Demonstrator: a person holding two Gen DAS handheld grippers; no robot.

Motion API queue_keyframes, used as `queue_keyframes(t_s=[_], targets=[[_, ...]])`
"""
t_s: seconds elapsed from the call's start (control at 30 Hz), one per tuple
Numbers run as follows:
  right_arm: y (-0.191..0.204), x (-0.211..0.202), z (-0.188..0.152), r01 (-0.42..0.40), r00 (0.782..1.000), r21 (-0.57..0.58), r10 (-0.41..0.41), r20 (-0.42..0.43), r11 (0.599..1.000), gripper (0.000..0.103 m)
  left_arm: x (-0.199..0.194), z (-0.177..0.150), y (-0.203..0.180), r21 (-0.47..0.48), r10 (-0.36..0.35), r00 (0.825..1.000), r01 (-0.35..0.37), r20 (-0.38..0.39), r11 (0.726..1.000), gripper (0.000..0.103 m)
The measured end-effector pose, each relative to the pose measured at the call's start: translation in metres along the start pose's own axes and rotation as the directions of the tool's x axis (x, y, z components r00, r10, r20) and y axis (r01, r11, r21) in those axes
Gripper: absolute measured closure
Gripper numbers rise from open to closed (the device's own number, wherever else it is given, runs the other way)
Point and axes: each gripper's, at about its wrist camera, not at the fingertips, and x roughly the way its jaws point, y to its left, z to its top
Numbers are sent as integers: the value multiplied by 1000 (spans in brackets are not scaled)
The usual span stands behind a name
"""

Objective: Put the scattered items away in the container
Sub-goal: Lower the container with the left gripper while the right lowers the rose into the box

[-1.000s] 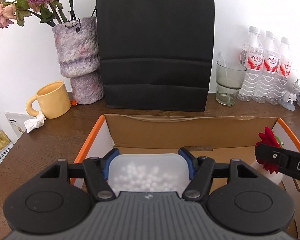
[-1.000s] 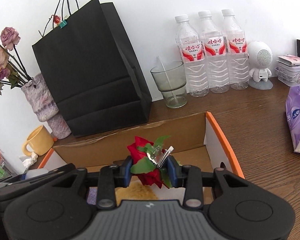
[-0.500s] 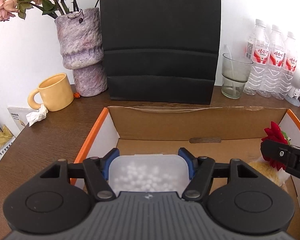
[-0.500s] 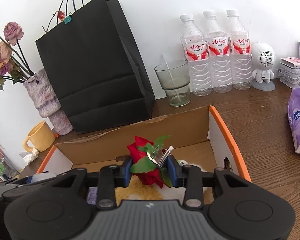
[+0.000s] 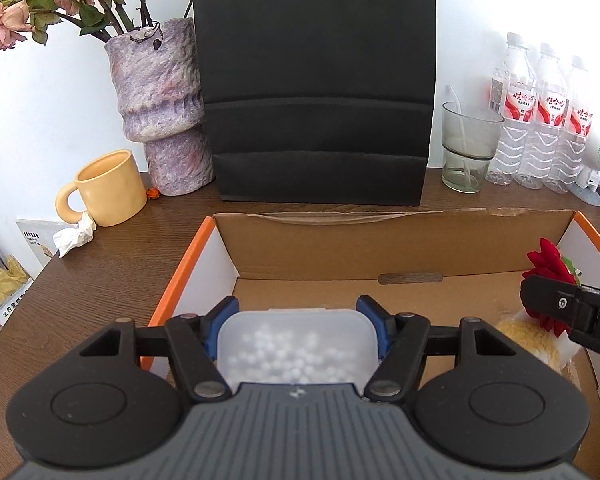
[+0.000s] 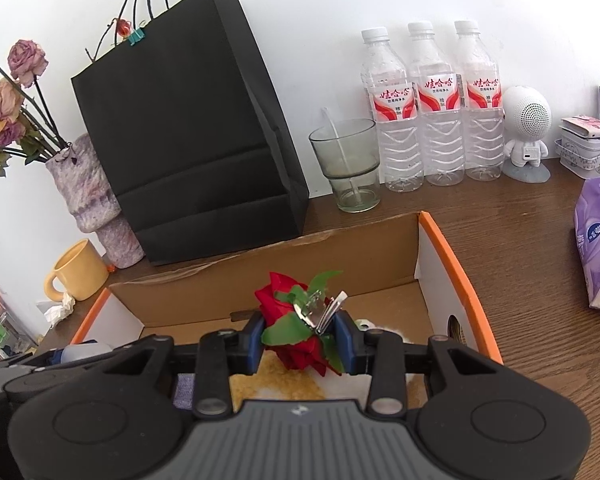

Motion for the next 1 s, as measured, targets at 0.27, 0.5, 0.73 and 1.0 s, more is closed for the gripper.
queue_keyframes(t_s=[0.27, 0.5, 0.73, 1.0], targets=[[1, 0, 0, -2, 1000, -4, 2, 0, 1000, 67, 0, 0, -1, 9, 3, 1000, -3, -1, 1000, 36], [0, 0, 0, -9, 1000, -2, 9, -2, 1000, 66, 0, 0, -1, 11, 3, 1000, -3, -1, 1000, 36], [0, 0, 0, -11, 1000, 2, 11, -2, 1000, 65, 0, 0, -1, 13, 3, 1000, -3, -3, 1000, 36], [0, -1, 1, -19, 1000, 5, 19, -2, 1000, 61, 0, -1, -2, 20, 11, 1000, -10, -4, 1000, 35]])
